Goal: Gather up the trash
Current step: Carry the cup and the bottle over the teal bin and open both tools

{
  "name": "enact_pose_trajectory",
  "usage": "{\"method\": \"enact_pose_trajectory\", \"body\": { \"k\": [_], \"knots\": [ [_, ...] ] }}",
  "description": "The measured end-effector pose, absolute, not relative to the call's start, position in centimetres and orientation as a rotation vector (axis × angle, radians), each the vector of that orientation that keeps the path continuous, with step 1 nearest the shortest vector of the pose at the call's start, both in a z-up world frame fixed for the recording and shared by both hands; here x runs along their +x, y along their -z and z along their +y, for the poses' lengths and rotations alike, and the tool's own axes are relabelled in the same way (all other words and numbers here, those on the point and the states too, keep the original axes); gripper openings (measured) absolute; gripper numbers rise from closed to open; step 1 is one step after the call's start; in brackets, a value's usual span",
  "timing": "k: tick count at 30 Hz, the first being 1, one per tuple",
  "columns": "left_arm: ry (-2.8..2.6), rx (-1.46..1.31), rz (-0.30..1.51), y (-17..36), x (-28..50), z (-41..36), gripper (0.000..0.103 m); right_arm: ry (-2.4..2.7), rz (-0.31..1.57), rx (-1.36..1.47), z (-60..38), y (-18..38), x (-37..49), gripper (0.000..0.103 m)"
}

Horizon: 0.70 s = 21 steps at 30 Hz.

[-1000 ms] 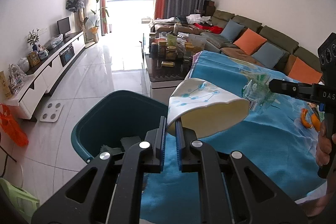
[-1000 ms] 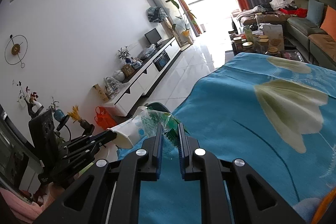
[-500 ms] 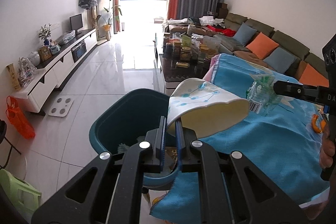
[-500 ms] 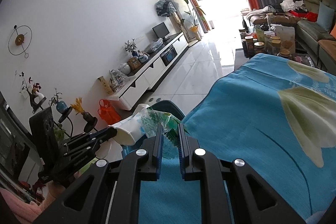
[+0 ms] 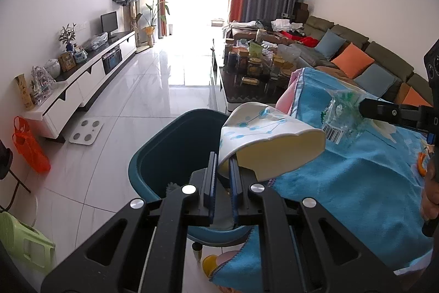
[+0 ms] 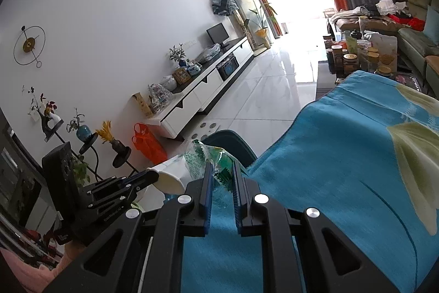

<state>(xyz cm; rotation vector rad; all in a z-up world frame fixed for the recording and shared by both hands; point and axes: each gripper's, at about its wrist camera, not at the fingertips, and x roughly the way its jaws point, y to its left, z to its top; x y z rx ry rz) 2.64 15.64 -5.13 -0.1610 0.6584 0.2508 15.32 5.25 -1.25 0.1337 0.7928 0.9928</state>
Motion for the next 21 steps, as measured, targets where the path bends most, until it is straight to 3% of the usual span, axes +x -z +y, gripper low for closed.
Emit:
{"method": "enact_pose_trajectory", "body": {
  "k": [21],
  "knots": [
    [-0.304, -0.181, 0.686, 6.5, 4.6, 15.7, 0.009, -1.027, 0.814, 0.098, 8.7, 1.4, 15.3, 0.012]
  ]
}}
